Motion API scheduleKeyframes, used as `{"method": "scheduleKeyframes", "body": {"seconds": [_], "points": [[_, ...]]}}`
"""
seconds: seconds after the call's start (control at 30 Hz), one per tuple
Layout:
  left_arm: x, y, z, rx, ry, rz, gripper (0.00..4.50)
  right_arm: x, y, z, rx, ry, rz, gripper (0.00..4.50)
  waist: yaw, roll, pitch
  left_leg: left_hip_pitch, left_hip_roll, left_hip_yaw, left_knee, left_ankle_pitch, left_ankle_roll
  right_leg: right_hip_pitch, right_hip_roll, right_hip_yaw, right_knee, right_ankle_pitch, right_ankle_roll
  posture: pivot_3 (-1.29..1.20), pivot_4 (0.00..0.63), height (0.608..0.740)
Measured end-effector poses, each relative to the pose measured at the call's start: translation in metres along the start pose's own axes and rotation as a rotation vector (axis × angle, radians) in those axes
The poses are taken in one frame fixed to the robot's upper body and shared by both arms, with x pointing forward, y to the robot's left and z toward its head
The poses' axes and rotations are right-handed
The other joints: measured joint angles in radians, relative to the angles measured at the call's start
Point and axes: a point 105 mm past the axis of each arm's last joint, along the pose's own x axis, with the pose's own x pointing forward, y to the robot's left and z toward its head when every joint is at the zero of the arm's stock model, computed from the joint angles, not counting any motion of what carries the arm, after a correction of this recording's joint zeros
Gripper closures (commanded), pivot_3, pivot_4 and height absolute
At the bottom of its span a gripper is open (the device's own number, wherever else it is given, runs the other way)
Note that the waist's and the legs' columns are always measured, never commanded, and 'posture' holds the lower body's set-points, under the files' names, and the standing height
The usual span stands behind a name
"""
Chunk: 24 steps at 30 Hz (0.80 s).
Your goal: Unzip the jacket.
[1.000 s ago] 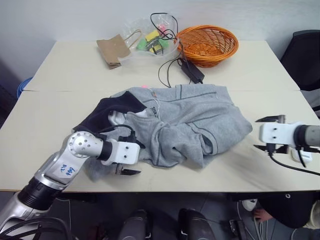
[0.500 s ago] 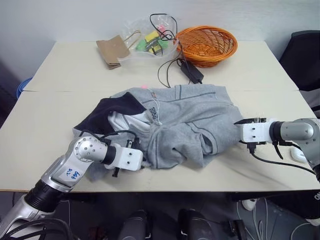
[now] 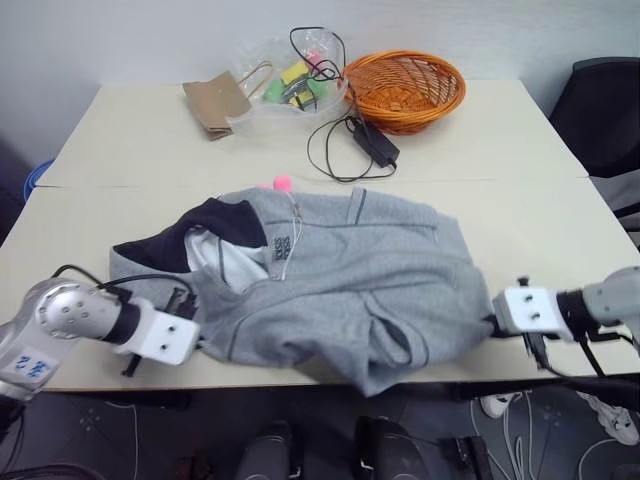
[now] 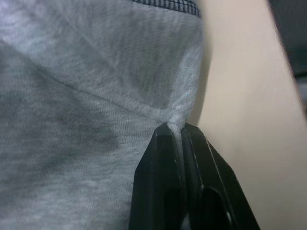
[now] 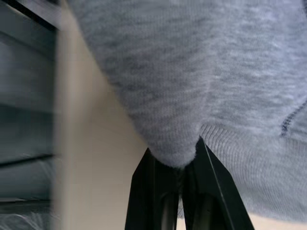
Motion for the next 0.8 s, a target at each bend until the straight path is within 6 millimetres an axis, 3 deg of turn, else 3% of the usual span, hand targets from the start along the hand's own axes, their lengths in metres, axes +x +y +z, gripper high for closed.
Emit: {"method": "scheduleKeyframes", "body": {"seconds": [0.13, 0.33, 0.47, 0.6, 0.63, 0.8], "points": [[-0.005, -0.011, -0.007, -0.025, -0.009, -0.007, 4.50, 0.010, 0.025, 0.018, 0.060, -0.065, 0.049, 4.46, -0.002, 0.000, 0.000, 0.001, 0.001, 0.001, 0.000, -0.001, -0.001, 0.000, 0.001, 0.000, 0.002, 0.000, -0.001, 0.00, 0.150, 0.740], [-0.002, -0.007, -0.005, -0.071, -0.054, 0.040, 4.50, 0.022, 0.030, 0.026, 0.085, -0.081, -0.025, 4.46, 0.004, 0.000, 0.000, 0.000, 0.001, 0.001, 0.001, -0.001, -0.002, -0.001, 0.001, 0.001, 0.001, -0.001, -0.001, 0.00, 0.150, 0.740], [0.001, -0.006, 0.003, -0.148, -0.111, 0.029, 3.51, 0.018, 0.025, 0.026, 0.083, -0.061, -0.071, 4.50, 0.007, -0.001, 0.000, 0.000, 0.000, 0.001, 0.001, -0.001, -0.001, -0.001, 0.001, 0.001, 0.002, -0.001, -0.001, 0.00, 0.150, 0.740], [-0.001, -0.009, 0.009, -0.222, -0.159, 0.000, 2.37, 0.008, 0.027, 0.021, 0.127, -0.025, -0.068, 3.53, 0.007, -0.001, 0.000, 0.000, 0.001, 0.001, 0.001, -0.001, -0.001, -0.001, 0.002, 0.001, 0.003, -0.001, -0.001, 0.00, 0.150, 0.740], [-0.003, -0.008, 0.011, -0.245, -0.176, 0.002, 1.96, 0.006, 0.028, 0.022, 0.143, -0.031, -0.059, 3.09, 0.006, -0.001, 0.000, 0.000, 0.001, 0.001, 0.001, -0.001, -0.001, -0.001, 0.002, 0.001, 0.003, -0.001, -0.001, 0.00, 0.150, 0.740], [-0.026, 0.002, 0.027, -0.405, -0.316, 0.004, 0.45, -0.016, 0.027, 0.049, 0.207, -0.134, -0.048, 1.49, 0.005, -0.002, 0.001, 0.000, 0.001, 0.000, 0.002, -0.001, -0.001, 0.000, 0.002, 0.001, 0.003, -0.001, -0.001, 0.00, 0.150, 0.740]]}}
